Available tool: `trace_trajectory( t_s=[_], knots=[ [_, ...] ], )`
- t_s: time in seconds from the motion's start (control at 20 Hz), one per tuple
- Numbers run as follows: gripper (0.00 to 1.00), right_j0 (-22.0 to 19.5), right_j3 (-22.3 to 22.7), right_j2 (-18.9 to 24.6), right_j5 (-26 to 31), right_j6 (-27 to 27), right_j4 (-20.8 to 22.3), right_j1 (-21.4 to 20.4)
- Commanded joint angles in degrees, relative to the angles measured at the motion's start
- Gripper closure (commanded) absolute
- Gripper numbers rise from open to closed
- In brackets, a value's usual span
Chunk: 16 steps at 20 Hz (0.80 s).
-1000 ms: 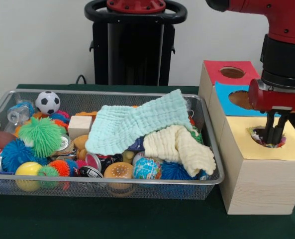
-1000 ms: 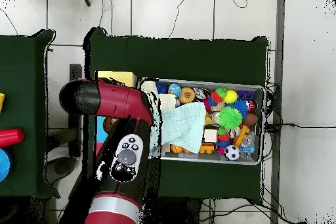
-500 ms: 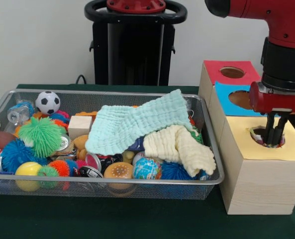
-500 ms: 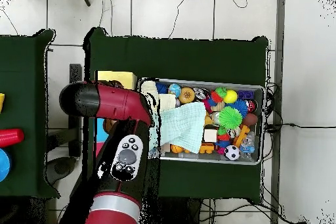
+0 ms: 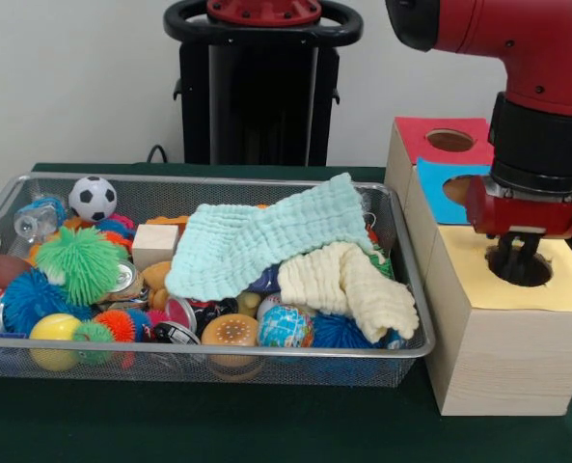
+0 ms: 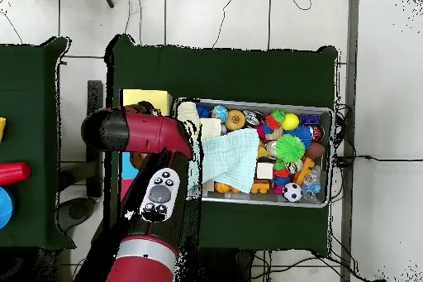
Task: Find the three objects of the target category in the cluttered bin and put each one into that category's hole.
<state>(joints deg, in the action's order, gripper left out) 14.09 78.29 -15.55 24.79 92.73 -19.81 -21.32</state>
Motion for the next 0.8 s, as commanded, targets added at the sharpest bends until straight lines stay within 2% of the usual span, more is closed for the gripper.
trace_trajectory(
  t_s=[0.05,0.25,0.4,0.6,0.8],
  knots=[
    [1.00,-3.03,4.01,4.94,-8.36,8.36,3.63,5.36],
    [1.00,-4.69,3.79,6.93,-10.54,8.32,3.91,7.18],
    [1.00,-5.45,4.64,8.20,-11.81,8.13,4.18,7.00],
    [1.00,-5.03,3.97,8.33,-9.78,8.36,3.37,6.47],
    [1.00,-4.00,4.10,7.69,-5.94,8.92,2.53,4.05]
  ],
)
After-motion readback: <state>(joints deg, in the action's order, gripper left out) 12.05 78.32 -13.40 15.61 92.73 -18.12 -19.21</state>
